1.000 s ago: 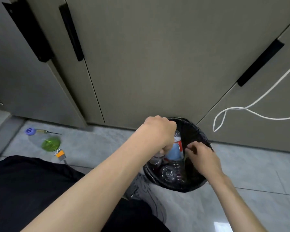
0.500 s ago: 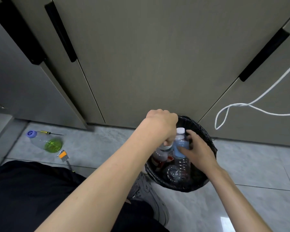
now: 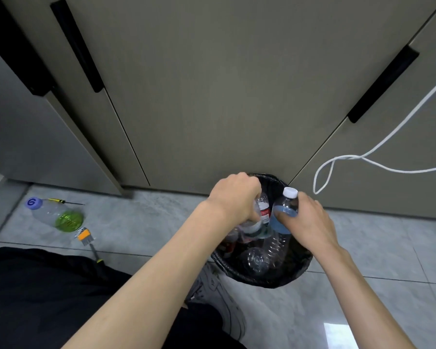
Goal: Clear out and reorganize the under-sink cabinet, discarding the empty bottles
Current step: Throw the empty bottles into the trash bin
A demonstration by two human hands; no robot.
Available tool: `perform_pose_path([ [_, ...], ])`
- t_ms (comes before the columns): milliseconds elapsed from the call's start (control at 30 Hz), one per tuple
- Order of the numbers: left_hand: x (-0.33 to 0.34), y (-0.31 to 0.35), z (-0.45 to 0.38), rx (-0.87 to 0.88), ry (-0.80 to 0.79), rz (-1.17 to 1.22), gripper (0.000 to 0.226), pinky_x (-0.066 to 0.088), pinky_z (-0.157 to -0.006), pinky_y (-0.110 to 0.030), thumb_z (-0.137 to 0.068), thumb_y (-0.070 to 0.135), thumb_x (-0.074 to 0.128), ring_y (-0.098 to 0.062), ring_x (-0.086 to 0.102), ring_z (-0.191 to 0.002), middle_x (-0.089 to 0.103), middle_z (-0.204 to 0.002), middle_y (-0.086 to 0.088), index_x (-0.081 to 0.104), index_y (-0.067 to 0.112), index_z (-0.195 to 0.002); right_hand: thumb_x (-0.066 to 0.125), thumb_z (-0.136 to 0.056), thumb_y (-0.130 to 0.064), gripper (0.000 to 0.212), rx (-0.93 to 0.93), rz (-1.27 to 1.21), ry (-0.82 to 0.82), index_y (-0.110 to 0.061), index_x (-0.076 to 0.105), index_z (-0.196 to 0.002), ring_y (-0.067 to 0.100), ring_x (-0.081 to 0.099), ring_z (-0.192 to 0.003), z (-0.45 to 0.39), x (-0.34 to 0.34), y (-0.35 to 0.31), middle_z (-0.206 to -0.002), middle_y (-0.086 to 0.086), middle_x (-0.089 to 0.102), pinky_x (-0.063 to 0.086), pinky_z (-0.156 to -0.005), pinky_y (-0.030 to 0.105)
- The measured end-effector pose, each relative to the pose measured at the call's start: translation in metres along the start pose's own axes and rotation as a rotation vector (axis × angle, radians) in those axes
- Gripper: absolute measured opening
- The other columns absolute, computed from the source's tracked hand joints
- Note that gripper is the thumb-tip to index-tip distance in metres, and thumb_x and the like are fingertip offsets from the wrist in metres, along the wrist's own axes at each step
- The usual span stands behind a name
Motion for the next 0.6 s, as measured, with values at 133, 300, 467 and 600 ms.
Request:
perform_pose_path([
  [133,0.041,0.000,-0.004,0.031,-0.140,0.008,0.036,0.047,-0.069,-0.034,-0.068,0.016,0.078,-0.024,0.055,-0.092,0.049,-0.105,-0.003,0.065,0.012,-0.101,0.063,-0.077,-0.053,0.037,-0.009,-0.028,-0.092,-0.026,0.051,-0.098,0.028,0.060,-0.095,0.006,0.004,-0.006,-0.100,-0.001,0.063,0.052,-0.072,0.041],
  [300,0.076,-0.015,0.005,-0.087,0.069,0.351,0.058,0.047,-0.080,-0.037,-0.086,0.015,0.065,-0.024,0.050,-0.107,0.042,-0.121,0.000,0.038,0.023,-0.137,0.066,-0.085,-0.044,0.039,-0.071,-0.032,-0.165,-0.026,0.052,-0.117,0.027,0.059,-0.106,0.010,0.025,-0.022,-0.112,-0.002,0.061,0.052,-0.078,0.042],
  [467,0.077,-0.026,0.003,-0.095,-0.020,0.202,0.076,0.046,-0.083,-0.043,-0.095,0.024,0.055,-0.030,0.048,-0.116,0.049,-0.125,-0.006,0.010,0.029,-0.157,0.065,-0.090,-0.034,0.054,-0.036,-0.030,-0.186,-0.017,0.043,-0.135,0.029,0.050,-0.120,0.001,0.037,-0.030,-0.133,0.007,0.053,0.046,-0.087,0.041],
  [600,0.056,-0.035,0.003,-0.116,-0.134,0.134,0.075,0.042,-0.093,-0.046,-0.097,0.032,0.049,-0.032,0.042,-0.127,0.047,-0.134,-0.009,0.006,0.028,-0.158,0.065,-0.093,-0.028,0.067,-0.134,-0.161,-0.021,-0.014,0.034,-0.150,0.024,0.037,-0.135,0.007,0.024,-0.048,-0.150,0.003,0.041,0.041,-0.102,0.037],
])
Point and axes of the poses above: each hand's wrist, its own z-axis away from the middle knuckle, its own x-axis out of the palm, y = z × x, the point moved 1 cm from there along -z, towards the middle knuckle
